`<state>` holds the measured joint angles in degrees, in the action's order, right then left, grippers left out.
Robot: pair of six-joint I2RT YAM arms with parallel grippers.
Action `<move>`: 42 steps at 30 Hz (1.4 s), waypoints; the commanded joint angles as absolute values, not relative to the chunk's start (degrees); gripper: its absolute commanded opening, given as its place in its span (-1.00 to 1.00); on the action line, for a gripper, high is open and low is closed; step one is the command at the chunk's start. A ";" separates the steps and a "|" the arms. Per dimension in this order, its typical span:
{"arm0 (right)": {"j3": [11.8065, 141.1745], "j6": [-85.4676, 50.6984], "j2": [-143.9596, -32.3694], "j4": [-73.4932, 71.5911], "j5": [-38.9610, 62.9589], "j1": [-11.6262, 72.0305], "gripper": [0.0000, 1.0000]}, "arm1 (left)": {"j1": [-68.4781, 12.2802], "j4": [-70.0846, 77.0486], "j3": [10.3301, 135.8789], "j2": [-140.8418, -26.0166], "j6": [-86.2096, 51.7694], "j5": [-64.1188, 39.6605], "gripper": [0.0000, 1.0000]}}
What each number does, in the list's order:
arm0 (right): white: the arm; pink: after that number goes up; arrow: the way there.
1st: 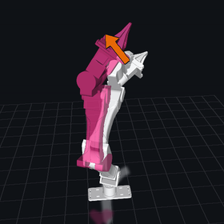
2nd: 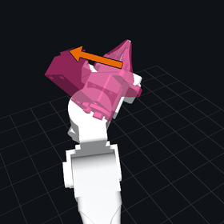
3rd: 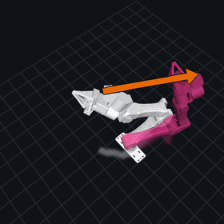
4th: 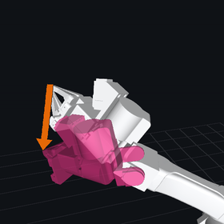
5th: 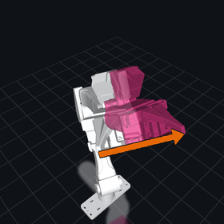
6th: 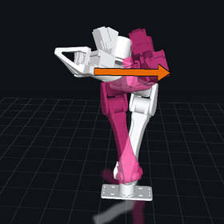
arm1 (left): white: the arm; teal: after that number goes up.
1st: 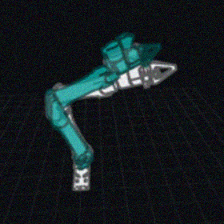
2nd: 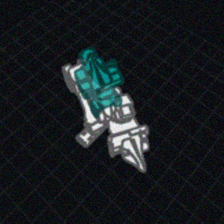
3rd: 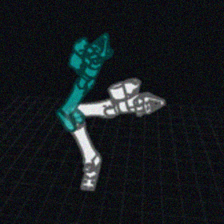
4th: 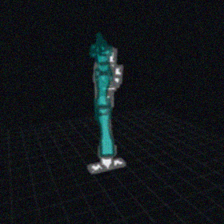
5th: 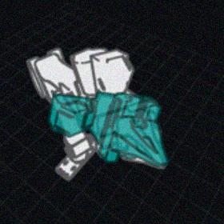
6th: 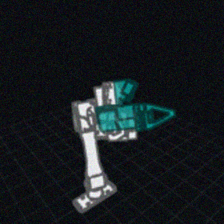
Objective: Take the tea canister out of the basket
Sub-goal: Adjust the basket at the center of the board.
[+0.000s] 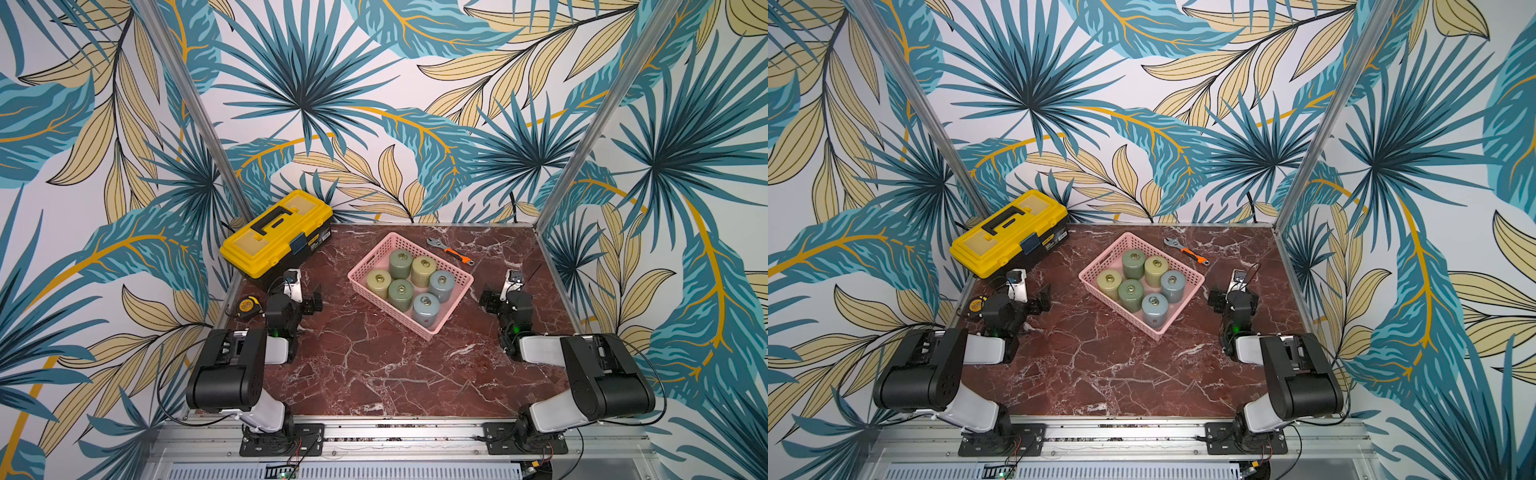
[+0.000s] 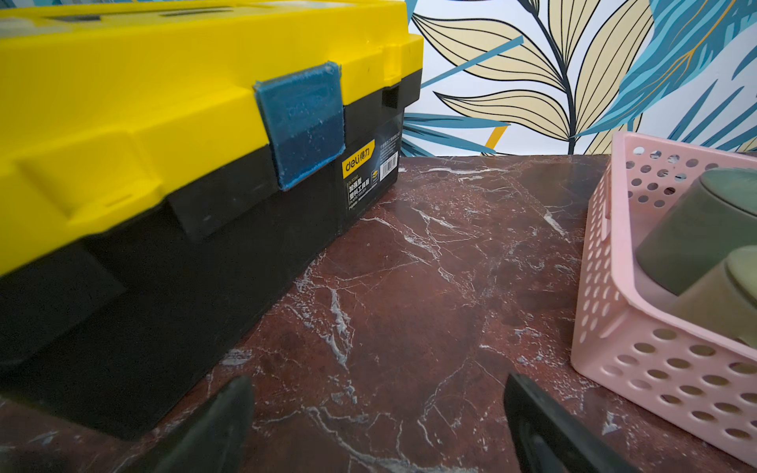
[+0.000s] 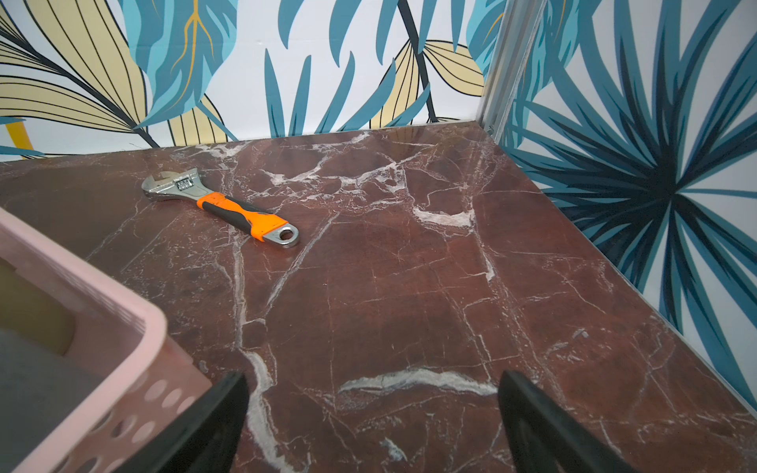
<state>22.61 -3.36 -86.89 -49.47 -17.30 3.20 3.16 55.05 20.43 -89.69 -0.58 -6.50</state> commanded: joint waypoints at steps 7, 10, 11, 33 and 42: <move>22.41 -3.06 -86.17 -50.57 -17.53 3.16 0.99 | 3.43 56.26 20.74 -89.39 0.00 -7.09 1.00; 22.41 -3.06 -86.18 -50.62 -17.54 3.21 0.99 | 3.43 56.26 20.74 -89.41 0.00 -7.07 1.00; 22.41 -3.07 -86.20 -50.62 -17.49 3.17 0.99 | 3.43 56.25 20.74 -89.39 -0.07 -7.07 1.00; 23.06 -1.71 -84.17 -48.28 -14.29 3.16 0.99 | 3.08 61.24 17.30 -87.21 -2.54 0.96 1.00; 31.05 -7.50 -60.77 -14.72 -16.49 3.16 0.99 | 1.39 34.26 19.27 -59.89 -10.69 8.71 1.00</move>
<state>27.81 -4.34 -65.04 -29.17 -15.84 3.20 1.54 47.66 16.21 -65.47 -4.89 4.82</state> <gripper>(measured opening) 0.993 0.999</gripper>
